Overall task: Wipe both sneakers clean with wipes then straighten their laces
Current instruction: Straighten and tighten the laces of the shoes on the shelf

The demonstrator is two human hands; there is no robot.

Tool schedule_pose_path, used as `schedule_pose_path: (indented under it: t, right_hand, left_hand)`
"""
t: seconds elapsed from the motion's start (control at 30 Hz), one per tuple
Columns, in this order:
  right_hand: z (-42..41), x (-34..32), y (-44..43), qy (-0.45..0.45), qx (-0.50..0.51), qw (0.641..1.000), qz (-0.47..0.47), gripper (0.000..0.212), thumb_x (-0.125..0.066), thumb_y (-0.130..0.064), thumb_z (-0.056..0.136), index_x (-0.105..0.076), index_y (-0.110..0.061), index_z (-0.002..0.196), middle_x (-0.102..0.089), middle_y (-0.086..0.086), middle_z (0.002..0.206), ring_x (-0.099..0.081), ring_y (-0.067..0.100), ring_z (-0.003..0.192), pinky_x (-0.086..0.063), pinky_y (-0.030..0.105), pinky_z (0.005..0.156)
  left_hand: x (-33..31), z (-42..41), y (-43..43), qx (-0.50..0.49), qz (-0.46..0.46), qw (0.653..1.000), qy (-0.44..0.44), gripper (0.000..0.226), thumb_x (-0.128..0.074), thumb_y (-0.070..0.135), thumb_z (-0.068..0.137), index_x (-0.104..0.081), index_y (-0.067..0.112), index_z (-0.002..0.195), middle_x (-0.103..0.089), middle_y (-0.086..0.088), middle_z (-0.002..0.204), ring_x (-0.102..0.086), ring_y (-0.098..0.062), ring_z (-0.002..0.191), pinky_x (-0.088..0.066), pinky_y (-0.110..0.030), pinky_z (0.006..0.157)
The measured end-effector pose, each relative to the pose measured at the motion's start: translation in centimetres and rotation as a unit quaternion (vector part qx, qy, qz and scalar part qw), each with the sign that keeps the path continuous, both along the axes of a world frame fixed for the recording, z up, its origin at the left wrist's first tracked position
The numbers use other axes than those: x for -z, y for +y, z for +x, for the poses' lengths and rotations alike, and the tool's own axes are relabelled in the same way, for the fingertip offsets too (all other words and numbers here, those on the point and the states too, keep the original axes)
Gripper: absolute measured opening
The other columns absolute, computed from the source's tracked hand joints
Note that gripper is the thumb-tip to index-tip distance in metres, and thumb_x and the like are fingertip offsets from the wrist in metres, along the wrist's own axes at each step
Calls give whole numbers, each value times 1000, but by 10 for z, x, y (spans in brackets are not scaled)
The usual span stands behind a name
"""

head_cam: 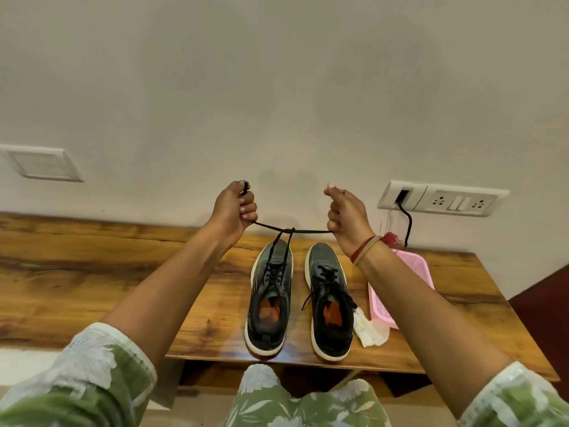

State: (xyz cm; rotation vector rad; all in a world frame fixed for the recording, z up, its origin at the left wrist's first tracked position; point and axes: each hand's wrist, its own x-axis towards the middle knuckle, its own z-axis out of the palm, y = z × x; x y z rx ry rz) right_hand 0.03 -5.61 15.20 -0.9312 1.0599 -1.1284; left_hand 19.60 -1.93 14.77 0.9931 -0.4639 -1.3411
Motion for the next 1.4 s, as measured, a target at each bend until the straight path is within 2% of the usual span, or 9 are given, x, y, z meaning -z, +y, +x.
schedule_pose_path:
  t: [0.1,0.2,0.3,0.4,0.47,0.57,0.77,0.97,1.4]
  right_hand:
    - [-13,4,-1,295,-60,930,-209,24,-71,-39,79,-66,-16,76,-47,-9,57,-36,1,46,-28,13,46]
    - [-21,9,-3,560,-156,742,-334,24,-71,-52,73,-72,-30,82,-57,-13,77,-52,5,73,-36,19,57]
    - [-19,16,-3,680,-209,594,-375,20,-63,-44,84,-71,-32,97,-46,-13,79,-55,13,84,-28,23,55]
    - [-19,27,-2,660,-198,628,-361,17,-63,-39,85,-72,-30,96,-46,-12,77,-53,11,79,-29,22,54]
    - [-22,35,-5,572,-180,741,-301,12,-69,-37,80,-73,-27,86,-50,-8,75,-49,9,73,-35,22,57]
    - [-22,40,-1,345,-191,901,-180,5,-74,-21,78,-71,-20,75,-55,-1,79,-48,9,69,-38,22,65]
    - [9,60,19,-67,-185,979,57,20,-54,-11,90,-56,-15,70,-67,9,112,-51,10,58,-40,22,55]
    - [24,84,22,-215,-125,959,139,16,-45,-14,93,-49,-15,77,-66,3,71,-49,8,45,-36,17,40]
    - [-21,117,-2,240,-125,962,-38,15,-52,-9,94,-50,-6,80,-51,6,66,-50,13,55,-50,21,48]
  left_hand:
    - [1,9,1,-3,-9,968,-252,26,-31,12,99,-44,17,77,-30,7,49,-21,-9,44,-17,-18,39]
    - [8,17,9,32,-59,875,-479,15,-49,21,97,-55,16,84,-40,4,57,-32,-10,48,-29,-21,46]
    - [17,23,16,148,-93,670,-722,19,-66,44,85,-67,29,96,-66,4,82,-59,-9,71,-49,-27,72]
    - [25,27,17,244,-49,503,-828,29,-65,46,86,-70,30,109,-70,7,108,-63,-12,99,-49,-28,80]
    - [31,30,20,256,-39,534,-805,22,-64,39,89,-73,27,104,-72,6,105,-62,-11,97,-46,-27,77]
    - [43,33,25,219,-47,766,-602,12,-65,30,89,-74,23,90,-70,3,88,-62,-12,83,-47,-30,76]
    - [88,7,26,148,70,984,-76,30,-47,30,97,-60,6,110,-49,11,65,-27,-4,46,-20,-14,35]
    - [98,-12,22,71,55,978,190,30,-39,23,96,-51,15,70,-66,2,67,-26,-2,30,-16,-14,28]
    - [136,49,17,30,148,967,-203,32,-37,20,102,-45,16,72,-56,0,70,-24,-3,30,-15,-13,31]
